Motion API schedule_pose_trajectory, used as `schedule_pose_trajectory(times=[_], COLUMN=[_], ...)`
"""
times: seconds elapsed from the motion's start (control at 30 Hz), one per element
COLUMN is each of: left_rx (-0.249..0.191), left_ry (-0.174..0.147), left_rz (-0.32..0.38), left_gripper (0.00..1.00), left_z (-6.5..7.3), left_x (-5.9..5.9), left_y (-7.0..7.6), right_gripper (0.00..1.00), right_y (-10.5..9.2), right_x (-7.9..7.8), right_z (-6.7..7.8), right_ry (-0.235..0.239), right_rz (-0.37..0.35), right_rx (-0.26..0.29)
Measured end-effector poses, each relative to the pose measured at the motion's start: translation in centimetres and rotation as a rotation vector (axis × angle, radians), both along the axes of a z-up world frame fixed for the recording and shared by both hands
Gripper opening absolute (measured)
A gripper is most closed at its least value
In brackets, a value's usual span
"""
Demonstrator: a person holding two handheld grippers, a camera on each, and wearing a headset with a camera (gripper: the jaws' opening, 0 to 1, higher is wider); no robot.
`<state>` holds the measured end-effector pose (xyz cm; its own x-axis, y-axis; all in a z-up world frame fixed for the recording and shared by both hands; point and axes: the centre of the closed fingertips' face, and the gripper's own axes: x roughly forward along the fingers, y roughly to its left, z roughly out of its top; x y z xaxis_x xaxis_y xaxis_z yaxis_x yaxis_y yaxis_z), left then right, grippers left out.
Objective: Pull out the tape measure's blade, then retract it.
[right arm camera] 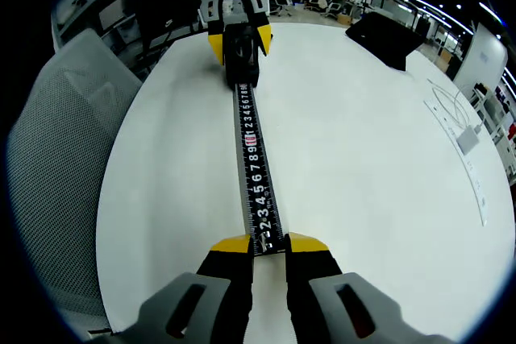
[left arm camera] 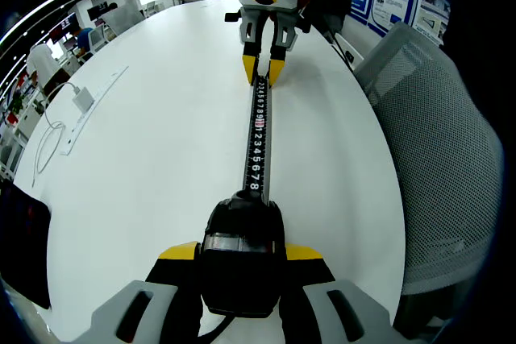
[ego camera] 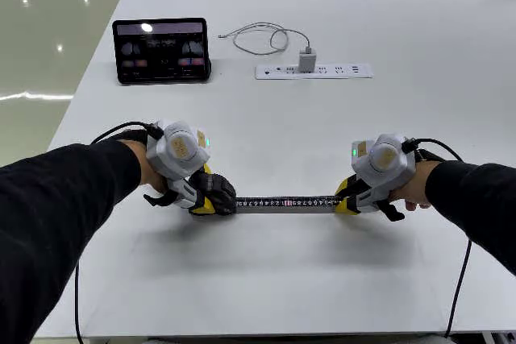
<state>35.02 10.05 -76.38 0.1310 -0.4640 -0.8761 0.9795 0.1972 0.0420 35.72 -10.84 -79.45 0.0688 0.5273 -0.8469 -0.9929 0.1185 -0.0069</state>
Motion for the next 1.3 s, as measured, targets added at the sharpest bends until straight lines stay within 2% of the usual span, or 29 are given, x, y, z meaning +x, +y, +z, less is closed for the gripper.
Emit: schedule_pose_trajectory(times=[0.27, 1.3], left_rx=[-0.001, -0.007], left_ry=[0.001, 0.001], left_rz=[0.003, 0.010], left_gripper=[0.32, 0.33], left_z=[0.1, 0.0], left_x=[0.0, 0.1], left_y=[-0.1, 0.0], right_gripper=[0.10, 0.10], right_y=[-1.1, -3.1], right_x=[0.0, 0.1], right_z=[0.1, 0.1], right_ry=[0.006, 0.003], right_rz=[-0.016, -0.032], right_rx=[-0.002, -0.013])
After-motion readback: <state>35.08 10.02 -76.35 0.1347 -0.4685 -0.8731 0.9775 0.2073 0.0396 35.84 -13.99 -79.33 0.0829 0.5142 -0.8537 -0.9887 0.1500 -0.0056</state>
